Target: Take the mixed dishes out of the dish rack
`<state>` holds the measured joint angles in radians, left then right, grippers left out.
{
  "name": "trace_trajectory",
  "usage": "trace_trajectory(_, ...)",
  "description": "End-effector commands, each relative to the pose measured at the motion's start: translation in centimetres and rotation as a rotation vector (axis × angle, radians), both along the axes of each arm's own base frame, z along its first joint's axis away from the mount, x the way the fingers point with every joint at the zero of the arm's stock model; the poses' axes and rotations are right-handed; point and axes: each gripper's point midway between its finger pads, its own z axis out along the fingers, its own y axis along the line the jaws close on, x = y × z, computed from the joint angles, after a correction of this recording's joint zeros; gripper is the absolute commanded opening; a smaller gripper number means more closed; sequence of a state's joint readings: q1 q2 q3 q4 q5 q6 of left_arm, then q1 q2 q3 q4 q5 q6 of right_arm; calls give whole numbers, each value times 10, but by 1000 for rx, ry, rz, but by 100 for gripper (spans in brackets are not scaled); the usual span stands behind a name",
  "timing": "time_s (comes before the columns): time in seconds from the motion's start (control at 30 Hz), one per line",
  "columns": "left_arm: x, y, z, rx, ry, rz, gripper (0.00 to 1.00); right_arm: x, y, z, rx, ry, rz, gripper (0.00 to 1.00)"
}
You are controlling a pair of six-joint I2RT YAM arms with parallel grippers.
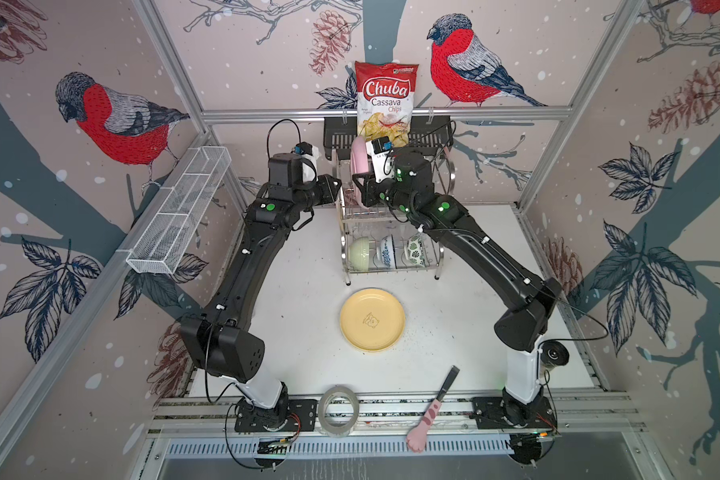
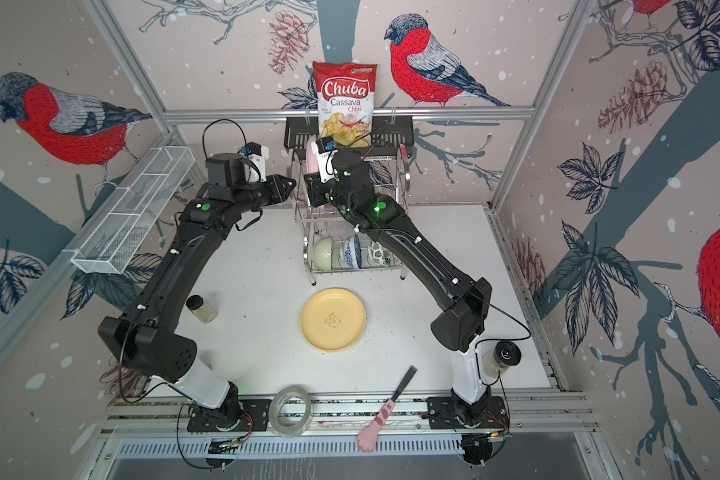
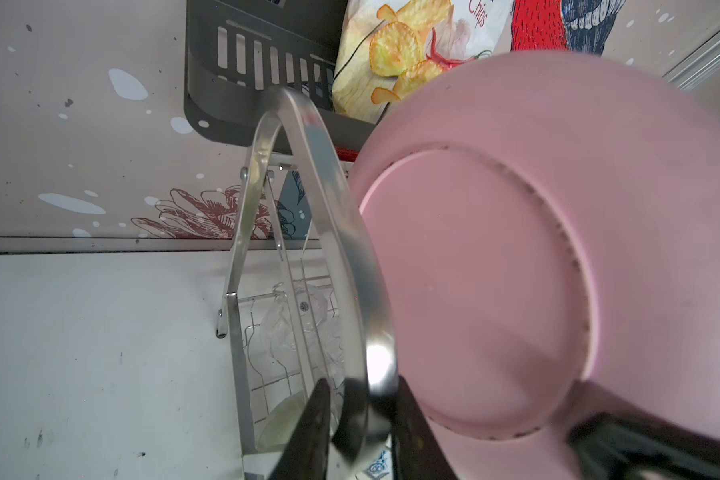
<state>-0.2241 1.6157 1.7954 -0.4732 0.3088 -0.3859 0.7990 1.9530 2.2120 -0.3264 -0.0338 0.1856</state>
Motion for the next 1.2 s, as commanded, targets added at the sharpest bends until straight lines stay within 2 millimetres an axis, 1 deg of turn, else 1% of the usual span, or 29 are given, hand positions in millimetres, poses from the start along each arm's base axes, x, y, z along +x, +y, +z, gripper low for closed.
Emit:
trace_trajectory(0.0,-1,13,-2,29,8,58,32,-13,-8,35,46,-70,13,2)
trace_trajectory(0.1,-5,18,5,27,1,79,38,-23,-15,47,47,-90,6,1)
trace_trajectory(0.2,-13,23,16,26,-18,92,47,-37,-20,54,31,-111,5,0)
trace_trajectory(0.33,-28,34,33,33,-52,134,59,-74,-22,55,-37,-186,7,0)
trace_trajectory(0.43,-42,44,41,49,-62,162,76,-107,-22,44,-117,-255,-19,0)
trace_trajectory(0.53,-55,52,45,54,-63,187,86,-140,-24,25,-186,-302,-9,0)
trace_trajectory(0.6,-65,56,49,51,-68,197,95,-161,-23,9,-229,-325,19,0)
trace_trajectory(0.63,-70,57,51,48,-72,197,97,-172,-24,1,-251,-341,25,0)
trace_trajectory(0.7,-80,56,53,37,-73,183,97,-192,-23,-14,-297,-371,39,0)
trace_trajectory(0.77,-91,53,52,21,-66,156,97,-207,-23,-35,-362,-397,37,0)
trace_trajectory(0.87,-107,49,48,-3,-47,118,97,-218,-22,-66,-481,-425,-9,0)
trace_trajectory(0.93,-117,46,46,-10,-35,92,97,-221,-19,-88,-569,-442,-43,0)
trace_trajectory(1.0,-128,42,38,-11,-14,56,97,-222,-16,-110,-656,-456,-87,0)
trace_trajectory(1.1,-143,35,19,-11,40,-7,97,-220,-10,-139,-780,-481,-149,0)
trace_trajectory(1.17,-150,32,-5,0,96,-35,97,-220,-2,-157,-859,-507,-162,0)
